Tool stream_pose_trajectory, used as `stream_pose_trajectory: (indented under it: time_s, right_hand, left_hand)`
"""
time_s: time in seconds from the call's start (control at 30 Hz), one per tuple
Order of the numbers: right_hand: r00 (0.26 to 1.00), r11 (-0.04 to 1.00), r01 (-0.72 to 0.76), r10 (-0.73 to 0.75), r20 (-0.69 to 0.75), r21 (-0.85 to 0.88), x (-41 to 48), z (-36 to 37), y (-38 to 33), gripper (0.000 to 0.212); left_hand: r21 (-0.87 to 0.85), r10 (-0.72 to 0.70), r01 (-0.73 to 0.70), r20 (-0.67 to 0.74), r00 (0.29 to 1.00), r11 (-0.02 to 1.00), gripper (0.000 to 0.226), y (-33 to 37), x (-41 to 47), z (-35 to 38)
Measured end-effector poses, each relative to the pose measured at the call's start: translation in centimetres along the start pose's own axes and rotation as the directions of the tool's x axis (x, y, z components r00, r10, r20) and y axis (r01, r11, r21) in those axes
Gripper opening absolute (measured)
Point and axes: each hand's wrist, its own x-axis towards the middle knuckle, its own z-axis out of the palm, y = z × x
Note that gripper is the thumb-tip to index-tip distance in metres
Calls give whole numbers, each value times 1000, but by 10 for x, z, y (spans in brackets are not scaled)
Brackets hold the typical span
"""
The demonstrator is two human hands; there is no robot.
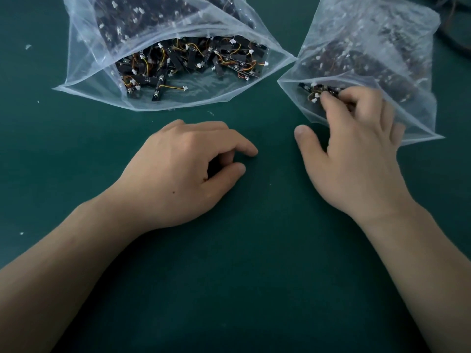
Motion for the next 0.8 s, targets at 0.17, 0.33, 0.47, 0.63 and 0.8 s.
stream_pose_trajectory:
  time_s: [0.17, 0.33, 0.47, 0.63, 0.8]
  right_hand:
    - [999, 995, 44, -45, 6, 89, 2, 0, 5, 54]
    - [998, 996, 9, -14, 53, 89, 19, 0, 9, 65]
    - [999, 999, 22, -23, 31, 47, 30, 4, 7, 61]
    - [989, 983, 91, -70, -132, 160, 31, 4, 6, 29]
    - [997, 982, 61, -53, -49, 178, 28, 3, 4, 39]
  left_hand:
    - [1, -1, 1, -1, 1000, 1000, 23, 1, -1, -1]
    - [13, -9, 9, 0, 1000, 1000, 23, 1, -1, -1]
    - [22, -8, 7, 3, 1000, 1000, 21, 0, 0, -1]
    - [23, -14, 14, -7, 1000, 1000, 21, 0, 0, 0]
    - [-4, -45, 45, -10, 999, 999, 20, 2, 2, -1]
